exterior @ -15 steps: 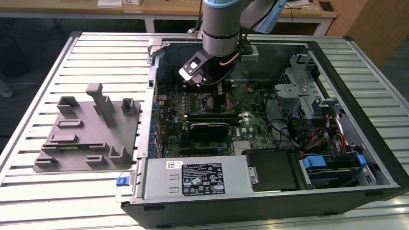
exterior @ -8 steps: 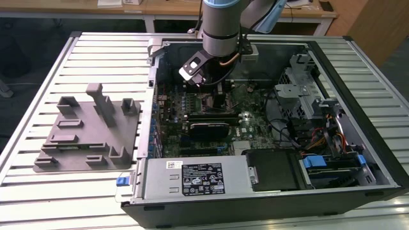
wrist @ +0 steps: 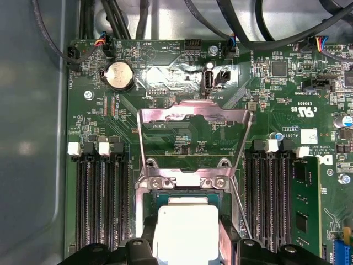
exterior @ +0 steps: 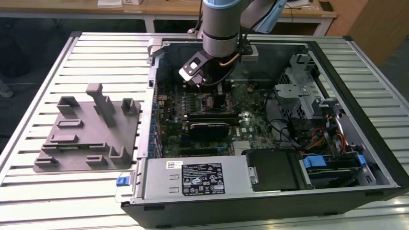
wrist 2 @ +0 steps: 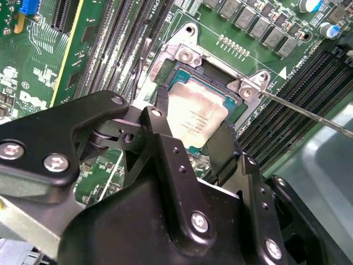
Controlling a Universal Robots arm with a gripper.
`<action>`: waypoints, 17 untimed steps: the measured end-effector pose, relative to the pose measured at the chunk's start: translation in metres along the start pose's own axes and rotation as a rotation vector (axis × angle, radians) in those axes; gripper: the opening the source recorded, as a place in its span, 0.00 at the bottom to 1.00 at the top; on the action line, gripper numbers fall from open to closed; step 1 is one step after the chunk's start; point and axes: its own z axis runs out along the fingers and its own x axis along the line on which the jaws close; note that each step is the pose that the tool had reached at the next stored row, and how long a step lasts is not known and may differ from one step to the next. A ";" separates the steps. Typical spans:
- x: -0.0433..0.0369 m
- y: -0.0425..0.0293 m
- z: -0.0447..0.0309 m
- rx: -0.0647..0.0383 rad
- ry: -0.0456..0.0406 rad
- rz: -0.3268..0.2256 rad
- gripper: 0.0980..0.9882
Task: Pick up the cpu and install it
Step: 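Place the cpu into insertion slot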
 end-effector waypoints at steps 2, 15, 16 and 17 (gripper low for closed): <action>0.0000 0.0000 0.0001 0.000 0.0002 0.000 0.48; 0.0000 0.0001 -0.0021 0.000 0.0003 0.000 0.57; 0.0000 0.0002 -0.0034 0.000 0.0003 0.000 0.57; 0.0000 0.0002 -0.0041 0.000 0.0003 0.000 0.57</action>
